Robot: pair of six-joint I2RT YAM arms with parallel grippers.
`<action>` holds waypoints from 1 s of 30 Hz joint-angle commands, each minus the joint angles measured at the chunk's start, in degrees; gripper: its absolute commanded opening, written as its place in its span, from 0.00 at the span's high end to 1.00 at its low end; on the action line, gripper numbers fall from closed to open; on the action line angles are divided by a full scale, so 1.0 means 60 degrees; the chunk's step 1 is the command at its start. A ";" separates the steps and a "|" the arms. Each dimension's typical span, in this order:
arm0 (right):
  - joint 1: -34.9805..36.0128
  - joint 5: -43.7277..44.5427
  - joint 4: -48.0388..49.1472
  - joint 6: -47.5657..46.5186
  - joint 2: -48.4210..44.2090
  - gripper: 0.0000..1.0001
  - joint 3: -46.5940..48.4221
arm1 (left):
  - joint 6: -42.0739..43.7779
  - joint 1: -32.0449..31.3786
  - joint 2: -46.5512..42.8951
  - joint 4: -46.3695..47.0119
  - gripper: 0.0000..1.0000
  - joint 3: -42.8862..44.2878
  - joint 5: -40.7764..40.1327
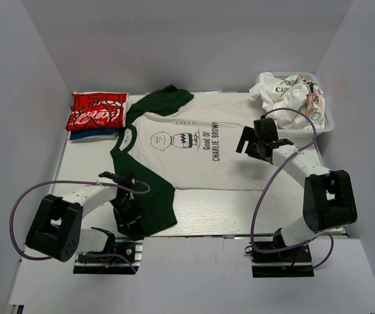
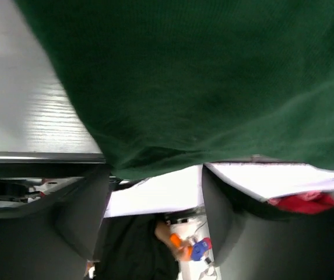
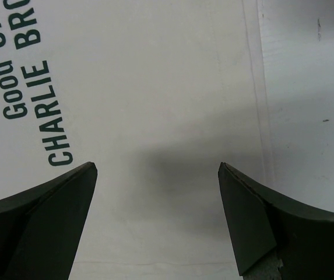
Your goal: Fold and stack the t-shirts
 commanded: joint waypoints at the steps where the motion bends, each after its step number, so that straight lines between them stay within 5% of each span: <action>1: -0.0112 -0.0117 0.0166 0.0311 -0.0247 0.10 -0.0235 | -0.0878 -0.0271 -0.0094 0.0610 0.38 0.0003 -0.0761; 8: -0.0142 0.0147 -0.0448 0.0632 -0.1269 0.10 -0.1084 | -0.1478 -0.0462 -0.0224 0.1038 1.00 0.0208 -0.1245; 18: -0.0156 0.0366 -0.1985 0.1102 -0.3469 0.10 -0.3208 | -0.0410 -0.0550 -0.1263 0.1740 1.00 0.1014 -0.0221; 25: -0.0171 0.0440 -0.1592 0.1395 -0.3002 0.10 -0.3780 | -0.0235 -0.0550 -0.2626 0.3030 1.00 0.0457 0.0468; 28: -0.0200 0.0309 -0.1344 0.1439 -0.2402 0.16 -0.3780 | -0.0147 -0.0550 -0.3198 0.3629 1.00 0.0457 0.0775; 30: -0.0186 0.0250 -0.1065 0.1453 -0.2284 0.37 -0.3766 | -0.0146 -0.0550 -0.3433 0.3879 1.00 0.0457 0.0776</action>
